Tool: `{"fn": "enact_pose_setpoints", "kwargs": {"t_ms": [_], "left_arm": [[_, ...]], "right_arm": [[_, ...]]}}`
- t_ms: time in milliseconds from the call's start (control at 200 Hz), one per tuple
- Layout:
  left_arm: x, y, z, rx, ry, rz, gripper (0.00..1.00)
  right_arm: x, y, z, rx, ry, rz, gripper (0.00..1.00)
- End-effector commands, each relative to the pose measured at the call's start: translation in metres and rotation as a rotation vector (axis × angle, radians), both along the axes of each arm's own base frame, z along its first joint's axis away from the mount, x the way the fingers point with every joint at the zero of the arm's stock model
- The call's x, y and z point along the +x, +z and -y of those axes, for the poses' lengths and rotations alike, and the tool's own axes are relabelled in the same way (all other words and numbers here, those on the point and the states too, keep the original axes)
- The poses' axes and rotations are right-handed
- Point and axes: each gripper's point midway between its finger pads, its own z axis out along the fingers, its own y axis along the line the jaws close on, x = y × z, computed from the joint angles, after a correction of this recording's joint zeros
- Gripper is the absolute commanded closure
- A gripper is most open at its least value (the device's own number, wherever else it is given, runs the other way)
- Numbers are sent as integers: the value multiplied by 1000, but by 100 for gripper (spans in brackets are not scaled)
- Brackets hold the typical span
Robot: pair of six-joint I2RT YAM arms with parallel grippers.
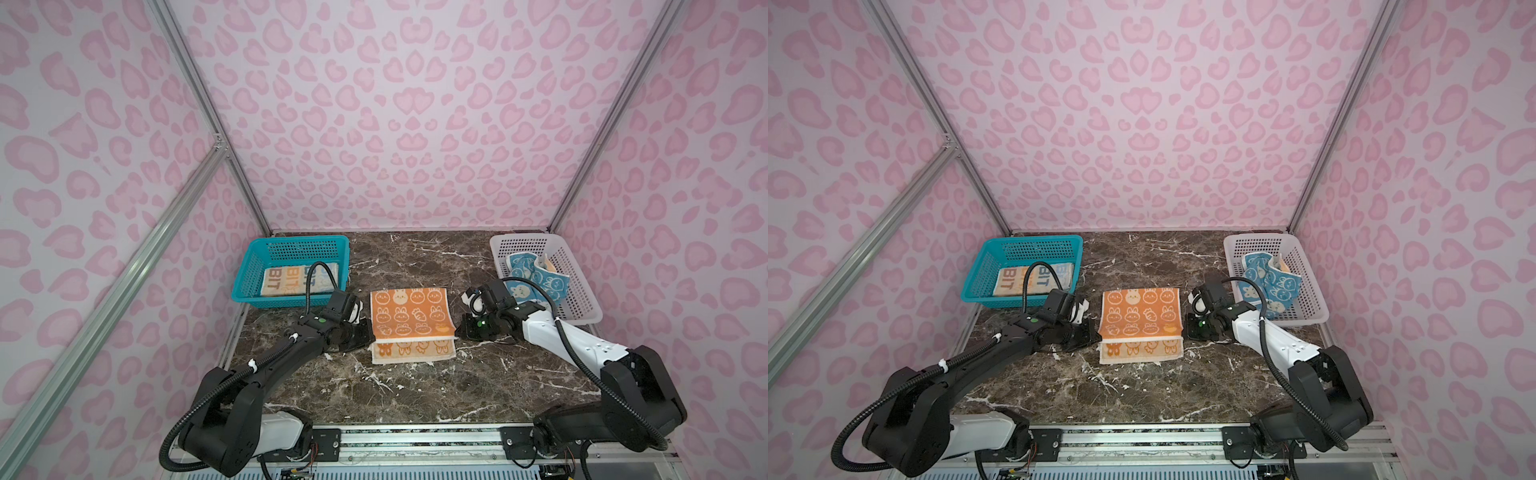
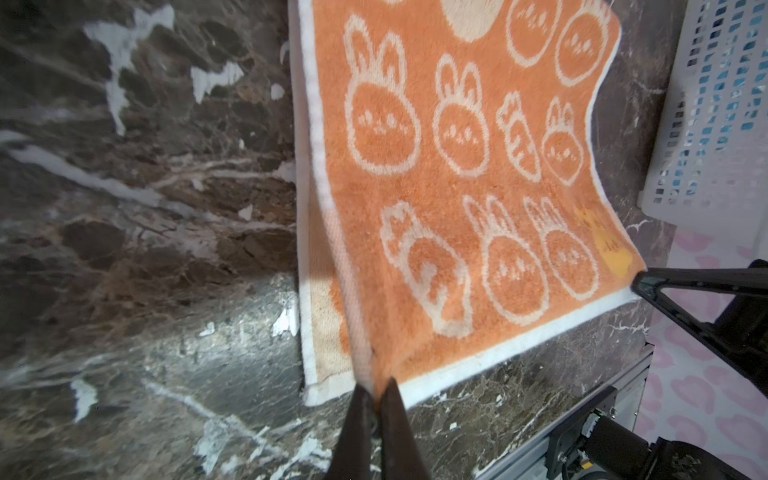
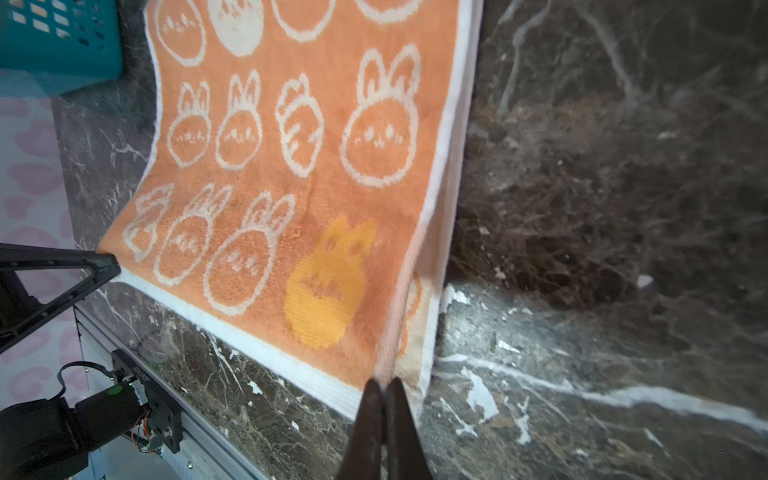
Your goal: Fold and stack the towels
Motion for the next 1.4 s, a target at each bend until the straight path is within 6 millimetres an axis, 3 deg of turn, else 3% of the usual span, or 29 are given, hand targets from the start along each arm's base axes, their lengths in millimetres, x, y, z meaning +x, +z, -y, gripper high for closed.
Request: {"fn": "enact_pose_setpoints", "kwargs": {"t_ms": [0,175,705,860,1125,1230,1395], "left_arm": [[-7,-19,-8,48,29,-32,98],[-16,-37,-6,59,22,-65,97],[-25,-55,-12,115,7,-97,97],[-22,-48,-12,126,0,-85,97],[-9,-4,-9,96,13,5,97],[-15,-5,-10,81,22,2,97],[-28,-21,-11,72,20,-34,97]], "right_arm": [[-8,-21,9,-58,-18,-25,100],[-18,-44,13,-76,-23,-63,100],[-25,-60,12,-107,-18,-82,100],[-24,-57,13,-114,-16,-78,100],[-17,-14,11,-104,-10,-2,100],[-23,-13,10,-109,-3,3,100],[-34,-33,10,-116,-2,-33,100]]}}
